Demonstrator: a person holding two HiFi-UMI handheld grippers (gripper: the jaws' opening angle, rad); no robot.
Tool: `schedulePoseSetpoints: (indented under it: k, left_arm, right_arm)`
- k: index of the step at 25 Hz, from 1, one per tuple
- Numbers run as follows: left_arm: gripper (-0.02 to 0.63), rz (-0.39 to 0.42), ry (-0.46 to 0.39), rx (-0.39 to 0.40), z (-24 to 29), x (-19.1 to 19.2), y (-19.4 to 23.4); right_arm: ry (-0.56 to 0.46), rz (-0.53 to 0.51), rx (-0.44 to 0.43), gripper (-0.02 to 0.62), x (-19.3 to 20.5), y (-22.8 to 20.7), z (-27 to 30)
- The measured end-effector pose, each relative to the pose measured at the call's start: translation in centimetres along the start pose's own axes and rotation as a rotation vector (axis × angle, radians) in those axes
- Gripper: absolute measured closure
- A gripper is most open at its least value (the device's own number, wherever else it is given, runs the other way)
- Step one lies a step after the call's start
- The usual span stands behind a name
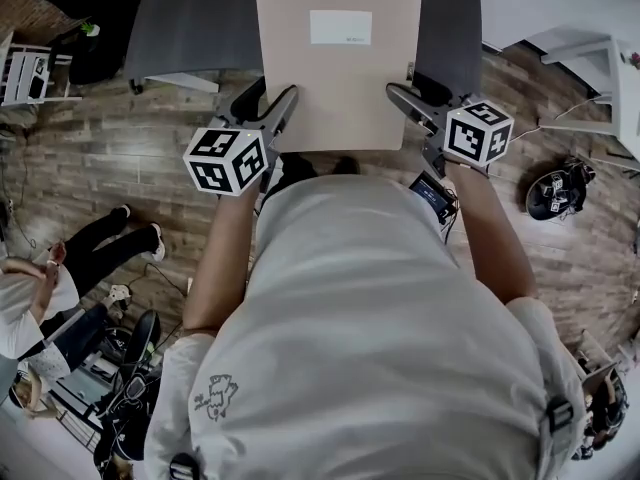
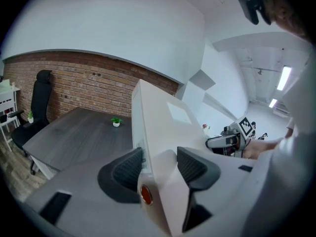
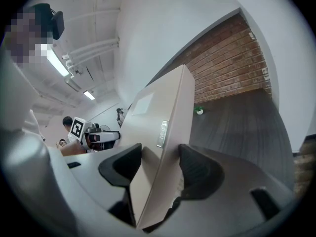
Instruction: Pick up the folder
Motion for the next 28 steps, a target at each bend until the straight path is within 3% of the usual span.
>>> schedulePoseSetpoints:
  k: [28]
  left_arm:
    - [0.370,0.014,-0.040,-0.017,-4.9,0.2,0.7]
  right_arm:
    - [-0.041,-0.009,-0.019,0.354,1.1,4.6,0.4]
Point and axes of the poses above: the fingertips, and each gripper's own axes: z forward along the fingers, y to its left, x out of its underside, the point moved 1 cm from there along -z, backward along the fingers, and after that the axes turned 3 degrees about x, right-handed, at the moved point
